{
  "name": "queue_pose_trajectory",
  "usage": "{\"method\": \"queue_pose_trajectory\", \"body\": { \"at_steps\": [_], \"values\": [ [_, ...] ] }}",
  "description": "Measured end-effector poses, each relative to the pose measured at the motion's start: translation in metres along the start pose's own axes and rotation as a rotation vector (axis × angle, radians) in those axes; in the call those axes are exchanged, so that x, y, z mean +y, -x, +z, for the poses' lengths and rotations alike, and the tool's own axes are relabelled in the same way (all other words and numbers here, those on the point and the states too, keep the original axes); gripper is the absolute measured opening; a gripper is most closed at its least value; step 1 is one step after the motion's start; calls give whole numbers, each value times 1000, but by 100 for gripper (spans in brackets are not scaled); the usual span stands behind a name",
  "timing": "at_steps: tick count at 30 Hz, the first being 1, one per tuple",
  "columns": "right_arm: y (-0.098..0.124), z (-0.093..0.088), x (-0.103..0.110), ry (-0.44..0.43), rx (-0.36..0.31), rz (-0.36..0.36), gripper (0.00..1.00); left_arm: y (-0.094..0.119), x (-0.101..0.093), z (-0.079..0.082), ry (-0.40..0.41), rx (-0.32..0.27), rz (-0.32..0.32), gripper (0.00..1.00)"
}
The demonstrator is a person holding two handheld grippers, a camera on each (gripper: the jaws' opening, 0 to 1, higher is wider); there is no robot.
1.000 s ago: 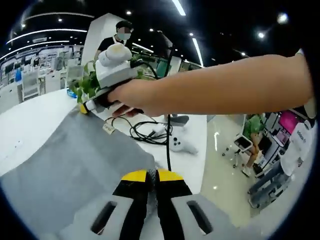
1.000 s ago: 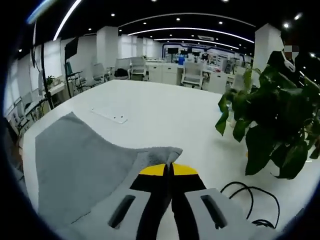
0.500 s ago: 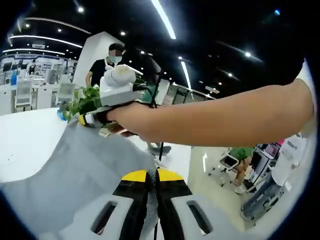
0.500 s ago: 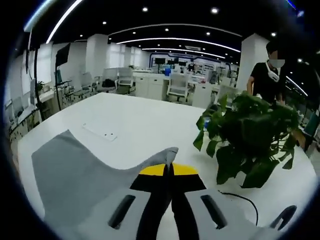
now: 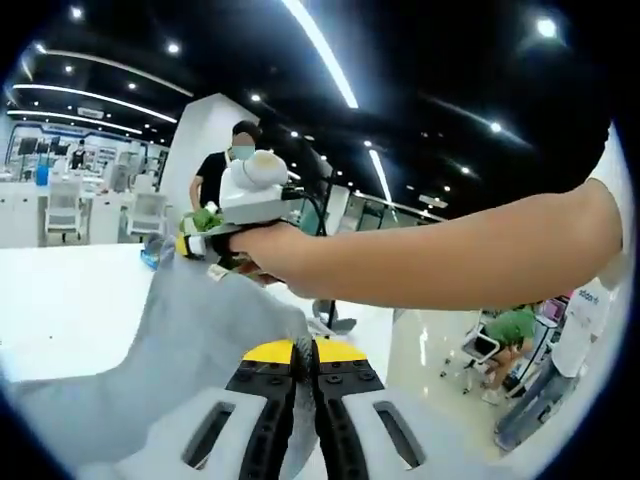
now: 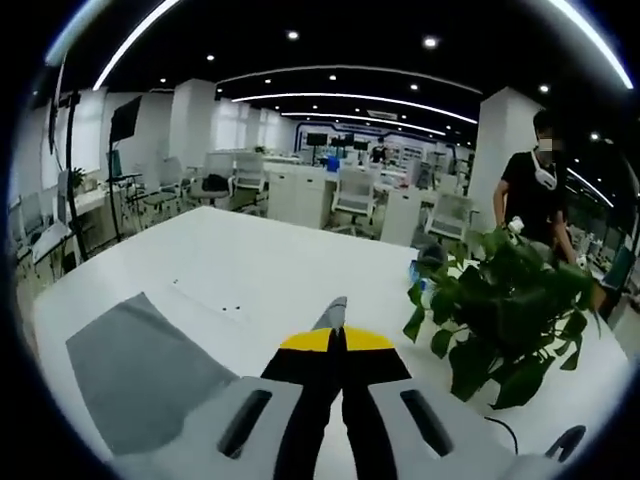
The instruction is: Fold the towel on the table until its edges align and the towel forms a compact rectangular stack.
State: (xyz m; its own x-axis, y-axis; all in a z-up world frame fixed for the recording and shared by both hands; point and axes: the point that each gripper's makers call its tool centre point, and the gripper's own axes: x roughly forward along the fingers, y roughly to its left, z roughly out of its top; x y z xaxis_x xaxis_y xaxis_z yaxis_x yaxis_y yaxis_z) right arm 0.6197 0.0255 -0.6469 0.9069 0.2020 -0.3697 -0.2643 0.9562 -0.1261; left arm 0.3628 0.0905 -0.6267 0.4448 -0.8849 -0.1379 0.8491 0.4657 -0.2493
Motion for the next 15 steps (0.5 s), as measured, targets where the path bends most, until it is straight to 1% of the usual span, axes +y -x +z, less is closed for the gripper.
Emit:
{"method": "queue_pose_trajectory", "body": {
  "at_steps": [4, 5, 7, 10, 11, 15],
  "values": [
    [-6, 15, 23, -1, -7, 13, 0, 18, 13, 7, -5, -21, 27, 5],
    [-8, 19, 29, -2, -12, 18, 0, 20, 14, 8, -6, -23, 30, 5],
    [-10, 25, 39, -4, -18, 26, 0, 36, 23, 13, -5, -41, 53, 5],
    [-14, 34, 55, 0, -25, 37, 0, 51, 33, 18, -8, -58, 80, 5],
    [-12, 36, 62, 3, -28, 39, 0, 55, 37, 20, -14, -67, 94, 5],
    [-13, 49, 85, -14, -45, 50, 0, 74, 46, 25, -13, -82, 109, 5]
  ]
}}
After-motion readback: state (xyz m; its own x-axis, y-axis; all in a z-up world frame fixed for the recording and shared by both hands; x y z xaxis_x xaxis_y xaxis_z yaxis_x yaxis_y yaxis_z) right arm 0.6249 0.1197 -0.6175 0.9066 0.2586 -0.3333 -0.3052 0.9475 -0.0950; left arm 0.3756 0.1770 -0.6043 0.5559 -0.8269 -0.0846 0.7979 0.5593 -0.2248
